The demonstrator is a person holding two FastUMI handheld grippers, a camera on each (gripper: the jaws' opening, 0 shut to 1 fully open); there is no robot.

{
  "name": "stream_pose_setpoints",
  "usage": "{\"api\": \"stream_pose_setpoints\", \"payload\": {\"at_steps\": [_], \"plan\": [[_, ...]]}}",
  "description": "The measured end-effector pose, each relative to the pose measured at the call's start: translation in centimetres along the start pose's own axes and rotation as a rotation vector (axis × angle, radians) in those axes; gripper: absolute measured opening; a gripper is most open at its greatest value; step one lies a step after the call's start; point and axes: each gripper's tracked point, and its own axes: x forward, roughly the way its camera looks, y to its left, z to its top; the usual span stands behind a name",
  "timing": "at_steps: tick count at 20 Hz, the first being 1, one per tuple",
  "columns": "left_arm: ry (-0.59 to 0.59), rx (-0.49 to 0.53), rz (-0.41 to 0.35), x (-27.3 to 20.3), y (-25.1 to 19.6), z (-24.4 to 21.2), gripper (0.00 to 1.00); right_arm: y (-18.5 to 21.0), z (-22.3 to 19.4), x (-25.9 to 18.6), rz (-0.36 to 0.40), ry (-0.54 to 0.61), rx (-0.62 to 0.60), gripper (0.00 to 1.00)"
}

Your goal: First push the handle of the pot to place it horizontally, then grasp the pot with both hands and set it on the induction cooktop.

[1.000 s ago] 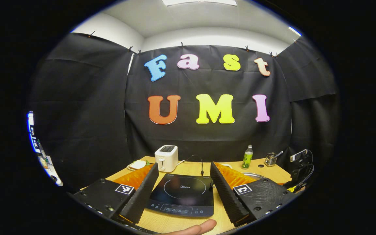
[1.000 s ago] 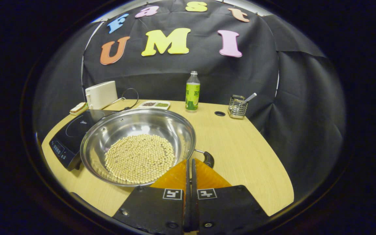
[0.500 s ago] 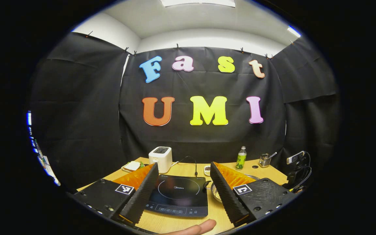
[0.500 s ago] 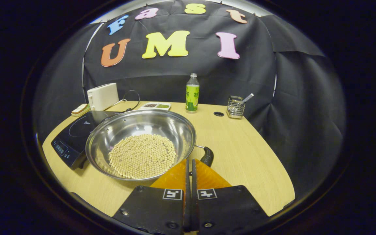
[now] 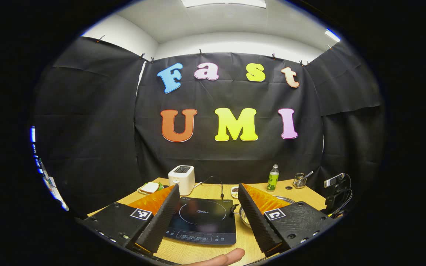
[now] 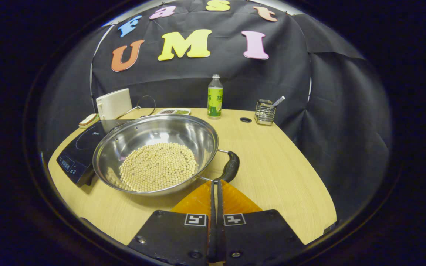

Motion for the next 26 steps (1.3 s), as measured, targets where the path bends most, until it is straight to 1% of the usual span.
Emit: {"api": "stream_pose_setpoints", "payload": {"at_steps": [3, 4, 5, 6, 10, 13, 21, 22, 23, 24, 25, 26], "plan": [[0.019, 0.006, 0.0, 1.1, -0.3, -0.6, 0.94, -0.4, 0.4, 0.8, -0.008, -0.005, -0.008, 0.04], [0.027, 0.01, 0.002, 1.5, -0.4, -0.8, 0.94, -0.5, 0.6, 1.1, -0.012, -0.005, -0.015, 0.0], [0.034, 0.013, 0.005, 2.0, -0.4, -1.1, 0.94, -0.7, 0.7, 1.4, -0.015, -0.003, -0.022, 0.04], [0.043, 0.015, 0.004, 2.7, -0.5, -1.4, 0.94, -0.8, 1.0, 1.7, -0.018, -0.002, -0.027, 0.04], [0.073, -0.007, -0.037, 5.1, -1.9, -2.0, 0.94, -1.1, 2.3, 2.9, -0.033, -0.027, -0.031, 0.04], [0.107, -0.001, -0.034, 7.1, -2.1, -3.2, 0.95, -1.2, 2.5, 4.1, -0.033, -0.02, -0.042, 0.04], [0.169, -0.019, -0.052, 10.7, -3.4, -5.1, 0.95, -1.4, 3.0, 4.7, -0.002, 0.011, -0.019, 0.04], [0.176, -0.015, -0.053, 10.9, -3.6, -5.4, 0.95, -1.4, 3.1, 4.7, 0.003, 0.014, -0.016, 0.01], [0.184, -0.012, -0.053, 11.2, -3.8, -5.8, 0.95, -1.5, 3.2, 4.6, 0.003, 0.013, -0.017, 0.04], [0.194, -0.007, -0.055, 11.6, -4.0, -6.1, 0.94, -1.5, 3.4, 4.5, 0.003, 0.009, -0.017, 0.01], [0.204, -0.002, -0.063, 11.9, -4.4, -6.6, 0.95, -1.5, 3.5, 4.3, 0.006, 0.005, -0.017, 0.04], [0.212, 0.001, -0.075, 12.0, -4.8, -6.9, 0.95, -1.4, 3.7, 4.1, 0.013, 0.002, -0.016, 0.04]]}}
